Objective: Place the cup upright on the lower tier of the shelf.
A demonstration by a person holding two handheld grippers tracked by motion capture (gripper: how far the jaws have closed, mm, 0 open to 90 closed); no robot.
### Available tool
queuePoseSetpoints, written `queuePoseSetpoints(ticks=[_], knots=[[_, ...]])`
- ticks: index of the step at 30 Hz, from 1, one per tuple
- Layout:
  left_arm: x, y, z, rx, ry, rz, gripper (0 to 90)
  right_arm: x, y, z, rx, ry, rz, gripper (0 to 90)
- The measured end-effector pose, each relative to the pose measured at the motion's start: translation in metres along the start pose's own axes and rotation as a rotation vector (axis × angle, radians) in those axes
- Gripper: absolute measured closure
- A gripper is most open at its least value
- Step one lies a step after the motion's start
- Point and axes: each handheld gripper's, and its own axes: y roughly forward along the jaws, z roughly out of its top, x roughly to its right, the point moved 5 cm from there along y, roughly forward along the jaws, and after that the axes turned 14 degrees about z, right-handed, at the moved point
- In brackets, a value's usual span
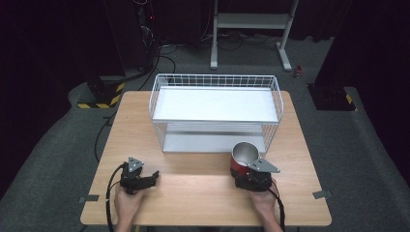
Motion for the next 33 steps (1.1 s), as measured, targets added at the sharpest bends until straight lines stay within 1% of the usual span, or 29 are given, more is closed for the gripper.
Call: queuePoseSetpoints(ticks=[8,9,16,27,32,33], knots=[[0.0,0.0,0.0,0.0,0.0,0.0,19.2,0.005,-0.002,0.008,0.005,0.013,0.002,16.8],[0.0,0.0,0.0,0.0,0.0,0.0,19.2,0.006,-0.003,0.01,0.012,0.009,0.0,16.8],[0.0,0.0,0.0,0.0,0.0,0.0,19.2,0.012,-0.002,0.018,0.004,0.009,-0.006,16.8],[0.0,0.0,0.0,0.0,0.0,0.0,19.2,0.02,0.004,0.034,0.014,0.031,-0.004,16.8],[0.0,0.0,0.0,-0.001,0.0,0.0,19.2,0.025,0.008,0.04,0.013,0.033,-0.011,16.8],[0.0,0.0,0.0,-0.001,0.0,0.0,19.2,0.026,0.009,0.043,0.021,0.043,-0.017,16.7]])
